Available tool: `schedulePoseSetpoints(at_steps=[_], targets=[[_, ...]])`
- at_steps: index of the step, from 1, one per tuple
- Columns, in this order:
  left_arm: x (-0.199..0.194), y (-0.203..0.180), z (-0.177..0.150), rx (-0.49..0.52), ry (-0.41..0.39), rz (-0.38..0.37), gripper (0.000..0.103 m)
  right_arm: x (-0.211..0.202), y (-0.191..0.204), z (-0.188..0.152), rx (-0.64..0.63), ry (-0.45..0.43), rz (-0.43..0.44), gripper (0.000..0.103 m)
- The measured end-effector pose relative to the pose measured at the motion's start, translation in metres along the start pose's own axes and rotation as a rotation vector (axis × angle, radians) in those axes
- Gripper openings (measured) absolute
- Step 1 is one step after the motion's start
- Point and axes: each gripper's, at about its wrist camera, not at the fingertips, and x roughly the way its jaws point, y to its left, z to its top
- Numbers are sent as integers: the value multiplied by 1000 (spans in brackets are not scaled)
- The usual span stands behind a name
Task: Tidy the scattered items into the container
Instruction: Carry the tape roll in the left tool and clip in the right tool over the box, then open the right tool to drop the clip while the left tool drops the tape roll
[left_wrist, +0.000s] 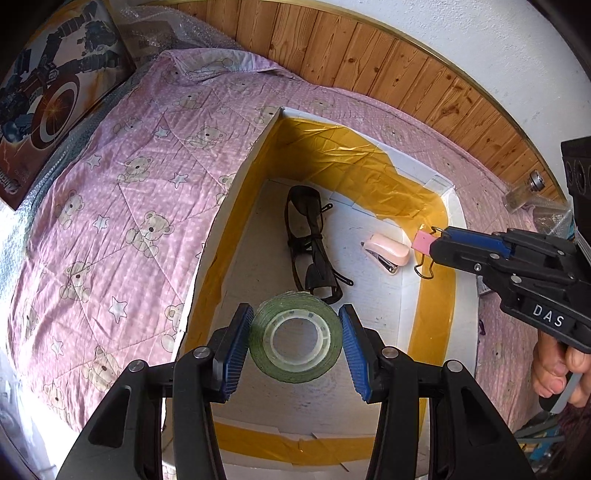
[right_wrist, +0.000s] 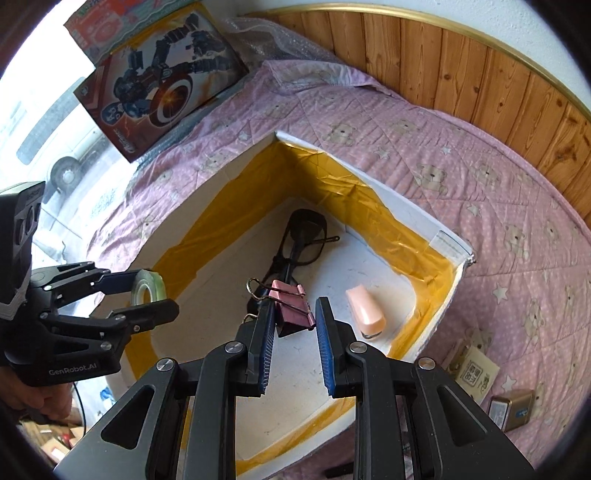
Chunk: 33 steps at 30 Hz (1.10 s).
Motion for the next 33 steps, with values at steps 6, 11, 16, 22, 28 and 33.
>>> schedulePoseSetpoints(at_steps=[6,11,16,22,28,33], targets=[[13,3,4,26,28,27,49,31,-9,21,-9,68,-39,23],[22,6,7,37,47,53,49,50,-12,31,-23,97,-65,24],[25,11,9,34,46,73,50,57,-21,37,4,94,-63,28],[23,14,10,26,51,59,52,55,-25,33,28,99,-41,28],[18,8,11,31,43,55,59,46,-24,29,33,93,-30,28],[9,4,11,38,26,65,59,37,-23,27,37,83,-29,28]])
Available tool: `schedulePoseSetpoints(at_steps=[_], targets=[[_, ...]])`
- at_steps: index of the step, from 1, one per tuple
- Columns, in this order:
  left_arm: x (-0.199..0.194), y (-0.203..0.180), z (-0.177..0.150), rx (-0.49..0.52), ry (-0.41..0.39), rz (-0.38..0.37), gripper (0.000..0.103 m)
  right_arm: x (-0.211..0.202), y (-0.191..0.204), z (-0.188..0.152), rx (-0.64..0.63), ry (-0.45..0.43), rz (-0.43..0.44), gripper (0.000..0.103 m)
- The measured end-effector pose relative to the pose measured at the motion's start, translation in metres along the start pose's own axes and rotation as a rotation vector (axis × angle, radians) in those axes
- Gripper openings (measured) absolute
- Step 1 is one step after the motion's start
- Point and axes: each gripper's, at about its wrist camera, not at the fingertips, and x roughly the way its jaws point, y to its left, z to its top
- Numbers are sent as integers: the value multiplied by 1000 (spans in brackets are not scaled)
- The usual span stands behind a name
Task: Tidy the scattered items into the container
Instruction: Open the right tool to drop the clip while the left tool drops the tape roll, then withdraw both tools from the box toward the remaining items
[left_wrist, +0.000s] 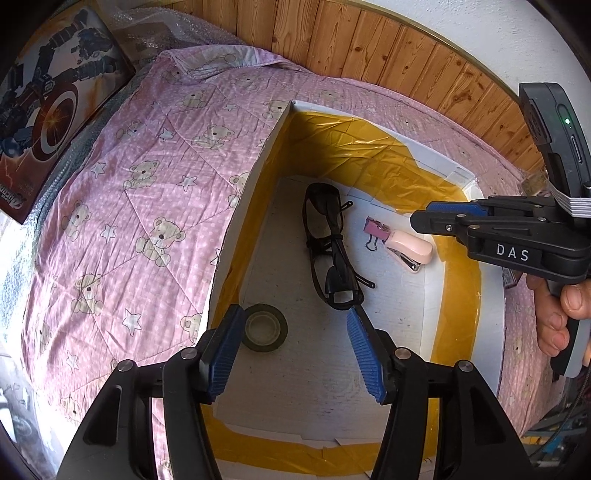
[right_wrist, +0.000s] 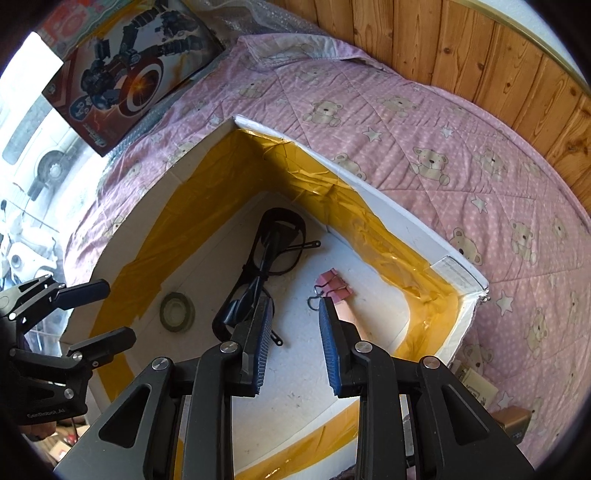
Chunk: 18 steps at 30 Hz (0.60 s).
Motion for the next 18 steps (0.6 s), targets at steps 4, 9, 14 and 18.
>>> schedulePoseSetpoints(at_steps=[4,9,14,18], targets=[[-7,-4,-4,5,-9,2,59,-5,5,-5,-12,6,9,28],[-18,-9,-12,10,-19,2,59,-13,16,-15,-33,10,11,28],[-33,-13,-21,11,-36,3,59,-25,25,-30,-45,4,18,28],[-46,-20,-32,29,-50,6,59,-37,32,-46,-51,-4,20,29]])
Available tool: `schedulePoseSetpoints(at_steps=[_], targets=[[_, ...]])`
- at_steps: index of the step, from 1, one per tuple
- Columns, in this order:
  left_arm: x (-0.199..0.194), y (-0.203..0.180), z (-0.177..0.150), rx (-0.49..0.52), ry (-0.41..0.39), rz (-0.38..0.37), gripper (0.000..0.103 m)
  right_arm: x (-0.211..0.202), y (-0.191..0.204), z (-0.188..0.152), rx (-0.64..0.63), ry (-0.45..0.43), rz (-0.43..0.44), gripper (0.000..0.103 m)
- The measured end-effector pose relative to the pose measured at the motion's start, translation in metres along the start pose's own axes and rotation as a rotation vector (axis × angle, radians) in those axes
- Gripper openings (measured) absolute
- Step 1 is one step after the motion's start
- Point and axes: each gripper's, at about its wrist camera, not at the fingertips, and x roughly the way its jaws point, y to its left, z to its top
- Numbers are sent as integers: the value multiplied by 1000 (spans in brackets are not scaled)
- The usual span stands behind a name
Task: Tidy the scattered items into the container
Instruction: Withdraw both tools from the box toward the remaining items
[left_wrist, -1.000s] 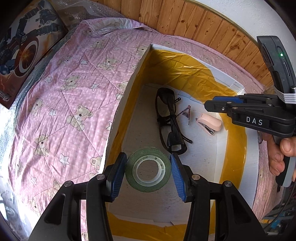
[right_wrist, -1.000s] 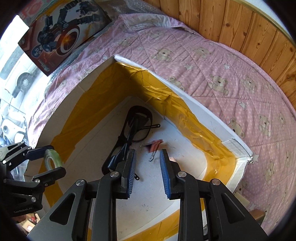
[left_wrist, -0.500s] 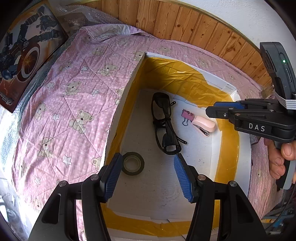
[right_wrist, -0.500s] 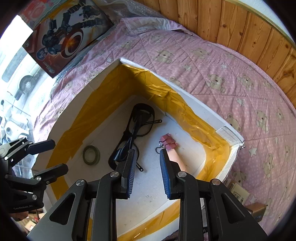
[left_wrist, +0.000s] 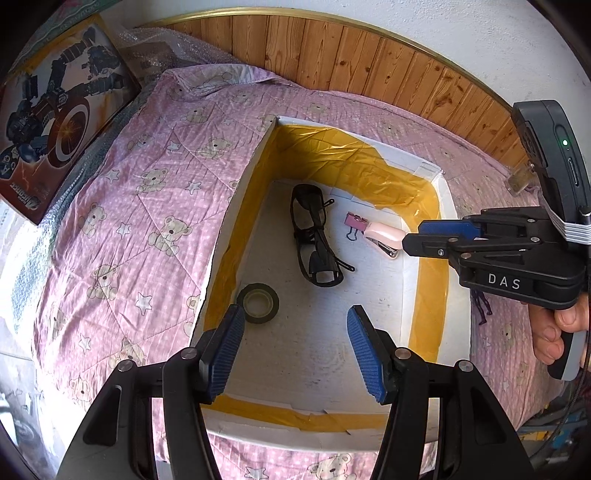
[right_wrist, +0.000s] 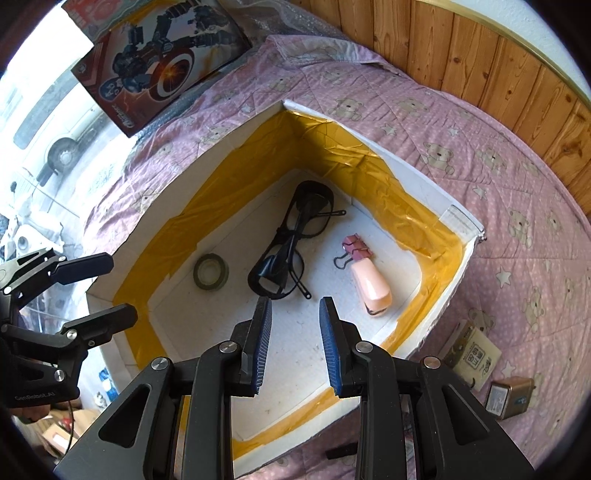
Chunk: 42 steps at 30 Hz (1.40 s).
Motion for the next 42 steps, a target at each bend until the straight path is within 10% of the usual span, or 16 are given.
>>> schedulePoseSetpoints(at_steps=[42], targets=[[-82,-97,-124,183,-135,-52,64,-91,57,-167,-16,-238,23,37]])
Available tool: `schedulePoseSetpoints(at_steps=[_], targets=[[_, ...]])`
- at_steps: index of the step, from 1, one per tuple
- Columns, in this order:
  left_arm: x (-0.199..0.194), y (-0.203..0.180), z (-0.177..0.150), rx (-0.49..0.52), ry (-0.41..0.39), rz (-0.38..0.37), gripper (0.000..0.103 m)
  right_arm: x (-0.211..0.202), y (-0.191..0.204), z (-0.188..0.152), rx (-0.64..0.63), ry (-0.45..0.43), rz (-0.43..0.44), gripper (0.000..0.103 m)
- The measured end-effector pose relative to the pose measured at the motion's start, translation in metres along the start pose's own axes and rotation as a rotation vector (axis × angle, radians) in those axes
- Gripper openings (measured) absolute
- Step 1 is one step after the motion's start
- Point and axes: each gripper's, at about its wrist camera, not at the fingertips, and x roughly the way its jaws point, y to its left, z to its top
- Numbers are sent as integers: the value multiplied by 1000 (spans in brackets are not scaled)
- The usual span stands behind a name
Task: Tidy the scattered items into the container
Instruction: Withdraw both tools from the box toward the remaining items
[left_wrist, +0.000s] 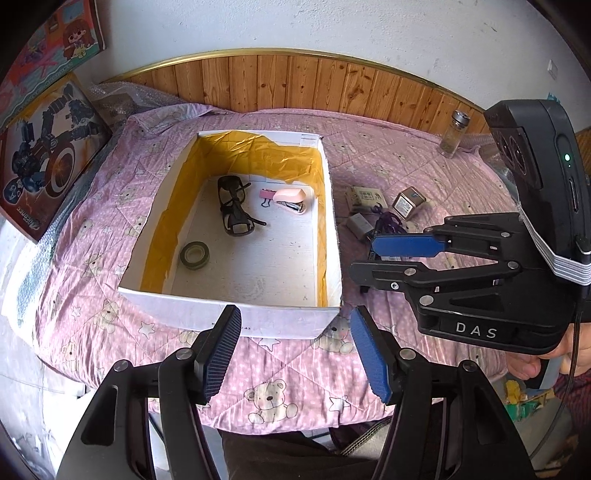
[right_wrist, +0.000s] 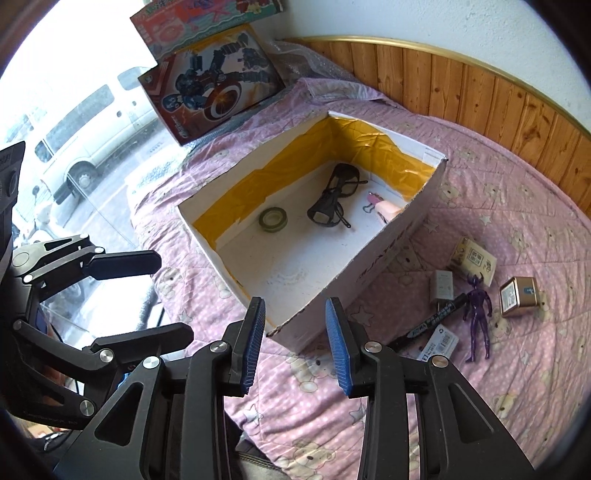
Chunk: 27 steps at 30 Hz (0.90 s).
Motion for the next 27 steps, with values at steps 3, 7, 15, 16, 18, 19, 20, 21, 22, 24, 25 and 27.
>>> schedulePoseSetpoints(at_steps=[3,7,15,16,18,19,20,21,22,24,25,27], targets=[[-1,-13,-8,37,-22,4,64,-7,-3,-15,15,-24,1,38],[3,-30,-16,78,-34,-6,65,-14,-14,-38,52,-54,-12,38],[28,-76,-18,159,-20,-81,66,-28,-75,-86,261,-109,-29,38],[33,-81,-17,163,-11,-96,66,-28,-86,-91,295,-110,-33,38],[45,-91,-15,173,1,-111,66,-26,-106,-103,355,-109,-35,38],[51,-96,-13,175,11,-120,66,-25,-116,-107,381,-105,-39,38],[58,-101,-13,173,21,-130,66,-22,-124,-111,401,-100,-42,38],[66,-105,-12,172,32,-135,66,-19,-131,-114,419,-94,-40,38],[73,-109,-11,172,42,-139,66,-16,-138,-117,437,-90,-35,38],[89,-116,-8,172,55,-140,66,-8,-149,-119,464,-81,-24,38],[95,-117,-7,168,59,-140,66,-4,-154,-119,475,-76,-20,38],[109,-118,-2,156,65,-140,66,8,-163,-117,490,-64,-16,39]])
